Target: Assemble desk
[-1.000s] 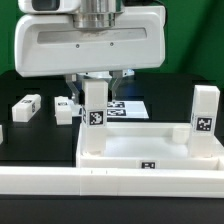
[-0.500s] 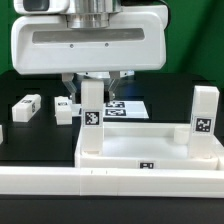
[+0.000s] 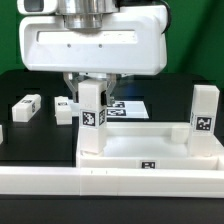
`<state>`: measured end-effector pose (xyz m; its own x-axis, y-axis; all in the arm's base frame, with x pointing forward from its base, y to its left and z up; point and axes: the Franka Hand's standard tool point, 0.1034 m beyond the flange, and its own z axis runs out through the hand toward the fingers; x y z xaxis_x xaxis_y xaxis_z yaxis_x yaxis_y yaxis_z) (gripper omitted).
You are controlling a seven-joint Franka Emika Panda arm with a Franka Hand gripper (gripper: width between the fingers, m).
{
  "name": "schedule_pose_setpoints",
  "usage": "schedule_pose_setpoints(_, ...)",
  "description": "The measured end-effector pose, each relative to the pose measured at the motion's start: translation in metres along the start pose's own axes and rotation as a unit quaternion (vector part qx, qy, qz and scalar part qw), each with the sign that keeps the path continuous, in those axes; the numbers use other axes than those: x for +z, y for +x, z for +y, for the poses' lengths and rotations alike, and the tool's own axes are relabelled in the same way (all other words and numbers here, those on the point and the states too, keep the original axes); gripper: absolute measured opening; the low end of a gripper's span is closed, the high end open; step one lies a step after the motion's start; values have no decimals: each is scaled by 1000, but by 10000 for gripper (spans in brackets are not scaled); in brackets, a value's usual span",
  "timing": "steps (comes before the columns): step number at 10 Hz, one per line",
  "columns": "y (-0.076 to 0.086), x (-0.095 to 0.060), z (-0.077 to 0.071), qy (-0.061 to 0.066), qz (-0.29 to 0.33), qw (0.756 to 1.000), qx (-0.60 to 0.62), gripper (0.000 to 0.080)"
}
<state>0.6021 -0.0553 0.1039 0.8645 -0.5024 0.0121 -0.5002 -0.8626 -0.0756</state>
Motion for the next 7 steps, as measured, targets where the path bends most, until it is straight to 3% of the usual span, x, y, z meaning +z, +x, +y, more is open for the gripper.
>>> schedule_pose_setpoints(4,0,0,-1,1,3,988,156,291)
schedule_pose_setpoints(7,0,1,-2,6,1,963,270,291)
